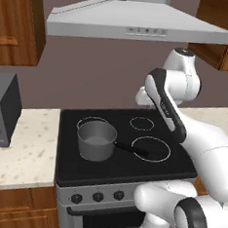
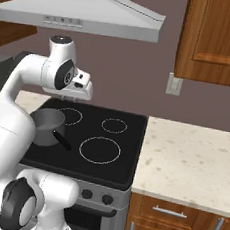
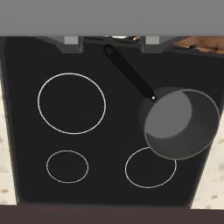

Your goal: Turn on the front left burner of the stove.

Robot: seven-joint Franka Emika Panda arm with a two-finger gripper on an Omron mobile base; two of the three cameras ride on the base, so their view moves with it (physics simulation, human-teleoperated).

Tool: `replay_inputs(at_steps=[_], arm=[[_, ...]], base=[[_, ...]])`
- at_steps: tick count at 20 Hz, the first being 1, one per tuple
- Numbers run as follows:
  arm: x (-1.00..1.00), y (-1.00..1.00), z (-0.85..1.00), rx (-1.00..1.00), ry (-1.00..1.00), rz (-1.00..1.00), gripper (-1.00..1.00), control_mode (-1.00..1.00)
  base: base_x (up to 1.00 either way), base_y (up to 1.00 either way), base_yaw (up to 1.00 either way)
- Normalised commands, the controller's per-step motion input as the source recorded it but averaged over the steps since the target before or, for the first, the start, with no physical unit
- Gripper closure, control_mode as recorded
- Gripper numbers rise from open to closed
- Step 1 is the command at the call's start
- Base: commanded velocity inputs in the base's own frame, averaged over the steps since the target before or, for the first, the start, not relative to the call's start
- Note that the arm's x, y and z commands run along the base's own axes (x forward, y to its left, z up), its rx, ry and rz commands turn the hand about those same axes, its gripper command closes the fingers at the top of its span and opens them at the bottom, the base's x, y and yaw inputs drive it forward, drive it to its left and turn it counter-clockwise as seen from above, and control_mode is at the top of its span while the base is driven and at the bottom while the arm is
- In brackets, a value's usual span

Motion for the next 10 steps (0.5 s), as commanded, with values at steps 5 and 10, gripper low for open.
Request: replay_inputs(at_steps=[5, 10], arm=[[-0.11, 0.48, -0.09, -0.03, 0.0, 0.0, -1.0, -1.0], [-0.29, 1.0, -0.32, -0.15, 0.0, -0.06, -1.0, -1.0]], base=[[0.0, 0.0, 0.0], [0.0, 0.0, 0.0]])
